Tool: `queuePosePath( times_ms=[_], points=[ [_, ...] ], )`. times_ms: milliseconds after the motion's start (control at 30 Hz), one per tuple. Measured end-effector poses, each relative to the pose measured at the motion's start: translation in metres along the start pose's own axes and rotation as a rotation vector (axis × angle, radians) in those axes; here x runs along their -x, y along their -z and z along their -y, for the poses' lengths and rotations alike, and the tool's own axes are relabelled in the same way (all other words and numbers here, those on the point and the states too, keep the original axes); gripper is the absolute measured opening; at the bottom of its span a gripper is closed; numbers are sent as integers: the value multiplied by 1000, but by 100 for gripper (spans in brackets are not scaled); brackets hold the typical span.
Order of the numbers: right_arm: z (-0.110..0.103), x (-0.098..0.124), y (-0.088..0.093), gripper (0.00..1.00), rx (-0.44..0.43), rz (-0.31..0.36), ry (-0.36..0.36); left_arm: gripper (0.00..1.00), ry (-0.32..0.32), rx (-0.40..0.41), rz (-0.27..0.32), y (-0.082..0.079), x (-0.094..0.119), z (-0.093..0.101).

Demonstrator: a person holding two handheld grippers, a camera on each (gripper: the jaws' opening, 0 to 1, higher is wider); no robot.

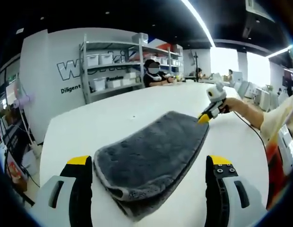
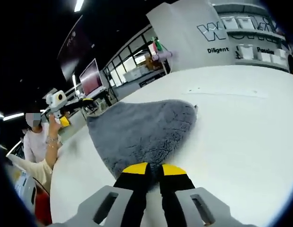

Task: Fold the towel on the table until its edges align and the towel forms a compact rectangular stack.

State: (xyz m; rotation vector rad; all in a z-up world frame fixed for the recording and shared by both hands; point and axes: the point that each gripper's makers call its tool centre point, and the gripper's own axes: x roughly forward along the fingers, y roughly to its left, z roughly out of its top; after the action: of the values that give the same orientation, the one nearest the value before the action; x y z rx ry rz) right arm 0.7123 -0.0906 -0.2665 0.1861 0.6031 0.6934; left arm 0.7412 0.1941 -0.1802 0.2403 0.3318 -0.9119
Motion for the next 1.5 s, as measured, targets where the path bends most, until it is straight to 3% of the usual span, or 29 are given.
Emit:
queuePosePath(
  times_ms=[167, 767, 1100, 1500],
  points=[
    [8, 9, 2, 5, 61, -16, 23, 98, 1, 0, -2, 1, 0, 0],
    [56, 46, 1, 5, 125, -56, 156, 98, 4, 1, -5, 3, -1, 5],
    [94, 75, 0, 5, 132, -59, 286, 98, 10, 2, -6, 3, -2, 5],
    [122, 99, 1, 5, 198, -99, 413, 98, 9, 6, -15, 4, -4, 3]
  ],
)
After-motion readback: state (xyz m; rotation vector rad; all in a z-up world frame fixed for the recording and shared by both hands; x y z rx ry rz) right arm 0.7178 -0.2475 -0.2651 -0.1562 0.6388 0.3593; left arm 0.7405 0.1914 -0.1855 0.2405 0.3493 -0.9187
